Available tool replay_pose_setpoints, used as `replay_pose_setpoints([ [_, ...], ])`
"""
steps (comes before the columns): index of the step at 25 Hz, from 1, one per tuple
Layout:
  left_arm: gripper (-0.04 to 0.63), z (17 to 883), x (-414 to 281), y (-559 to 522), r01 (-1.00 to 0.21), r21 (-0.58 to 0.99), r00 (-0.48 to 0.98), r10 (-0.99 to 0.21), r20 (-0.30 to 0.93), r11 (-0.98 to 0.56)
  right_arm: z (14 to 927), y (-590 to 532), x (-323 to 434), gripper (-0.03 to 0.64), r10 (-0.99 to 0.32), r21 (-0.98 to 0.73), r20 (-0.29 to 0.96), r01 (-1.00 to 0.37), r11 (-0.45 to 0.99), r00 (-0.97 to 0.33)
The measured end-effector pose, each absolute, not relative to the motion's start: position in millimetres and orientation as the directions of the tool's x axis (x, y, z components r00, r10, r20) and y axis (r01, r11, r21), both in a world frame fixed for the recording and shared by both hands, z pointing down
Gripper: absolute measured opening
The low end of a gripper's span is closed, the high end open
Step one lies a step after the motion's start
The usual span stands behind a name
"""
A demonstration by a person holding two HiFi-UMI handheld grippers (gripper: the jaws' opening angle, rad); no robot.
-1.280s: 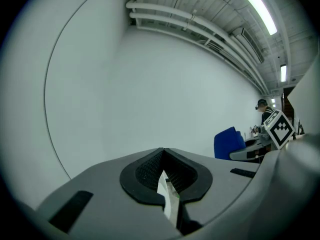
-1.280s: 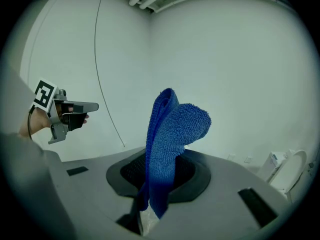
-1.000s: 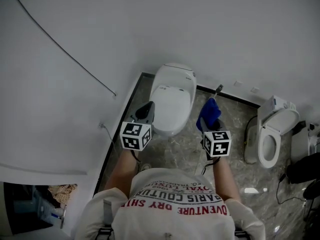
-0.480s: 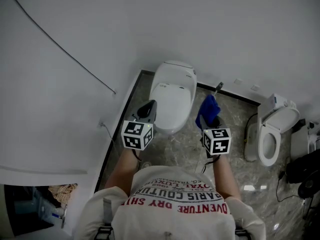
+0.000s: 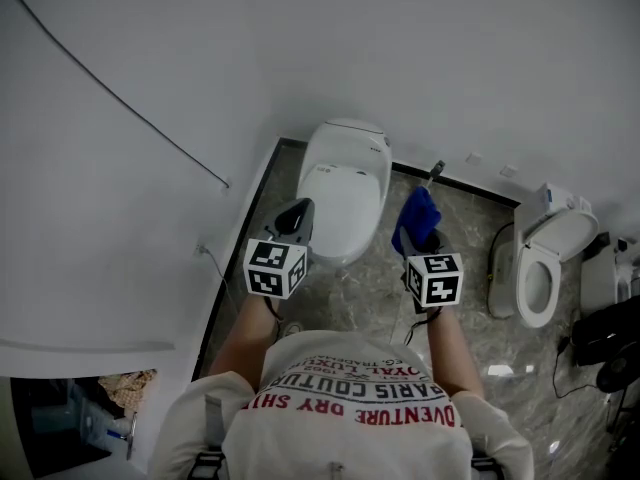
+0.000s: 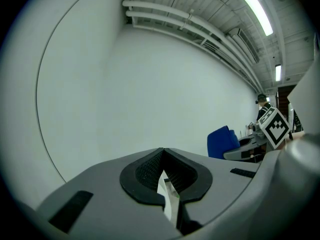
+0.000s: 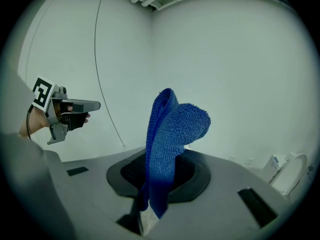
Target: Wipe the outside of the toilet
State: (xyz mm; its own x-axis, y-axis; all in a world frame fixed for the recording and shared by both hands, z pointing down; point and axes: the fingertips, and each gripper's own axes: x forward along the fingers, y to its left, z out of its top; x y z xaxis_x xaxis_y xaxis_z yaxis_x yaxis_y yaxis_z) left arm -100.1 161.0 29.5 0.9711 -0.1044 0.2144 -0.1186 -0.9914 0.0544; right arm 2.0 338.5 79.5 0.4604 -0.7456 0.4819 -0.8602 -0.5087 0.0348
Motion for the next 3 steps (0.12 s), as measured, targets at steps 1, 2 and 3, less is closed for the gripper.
replay_pose_setpoints([
  [1, 0.006, 29.4, -99.6, 160.0, -0.119, 0.055, 0.971, -0.105, 0.213, -0.991, 79.7, 337.4, 2.2, 0.077, -0.746, 0.033, 0.482, -0.861, -0.508, 0.459],
  [2, 0.006, 29.2, -99.0, 159.0, -0.119, 0.056, 0.972, -0.105, 0.212, -0.991, 80.0, 336.4, 2.3, 0.077, -0.747, 0.03, 0.482, -0.861, -0.508, 0.458],
  [3, 0.006, 29.0, -98.5, 158.1, -0.119, 0.057, 0.972, -0.105, 0.211, -0.991, 80.2, 335.4, 2.5, 0.077, -0.747, 0.027, 0.483, -0.861, -0.508, 0.456],
])
